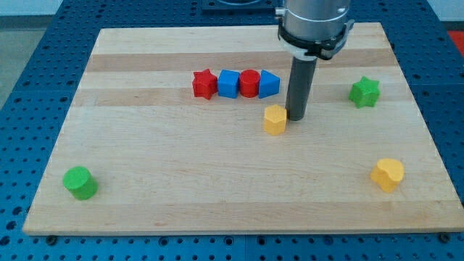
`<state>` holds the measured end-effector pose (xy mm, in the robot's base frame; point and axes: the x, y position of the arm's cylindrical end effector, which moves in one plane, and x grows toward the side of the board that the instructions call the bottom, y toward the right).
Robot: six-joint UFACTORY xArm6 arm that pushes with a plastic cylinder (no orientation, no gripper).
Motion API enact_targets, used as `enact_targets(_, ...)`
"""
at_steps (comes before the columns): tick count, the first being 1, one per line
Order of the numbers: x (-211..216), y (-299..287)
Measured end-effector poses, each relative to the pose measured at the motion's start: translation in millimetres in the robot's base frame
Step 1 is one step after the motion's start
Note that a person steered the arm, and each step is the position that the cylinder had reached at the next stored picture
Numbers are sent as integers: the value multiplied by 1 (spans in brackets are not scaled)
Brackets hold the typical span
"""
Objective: Point your arm at the green star
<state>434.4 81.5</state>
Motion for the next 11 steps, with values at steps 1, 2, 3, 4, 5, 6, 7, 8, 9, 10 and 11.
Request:
enact_targets(1,6,-12)
enact_targets(2,12,-10)
enact_targets(3,14,25)
enact_targets(4,17,70)
enact_targets(5,18,112)
enact_targets(6,18,150)
enact_targets(7,10,168)
enact_targets(8,-10,169)
enact_targets(9,-26,169)
enact_targets(10,-39,169)
enact_targets(11,-51,157)
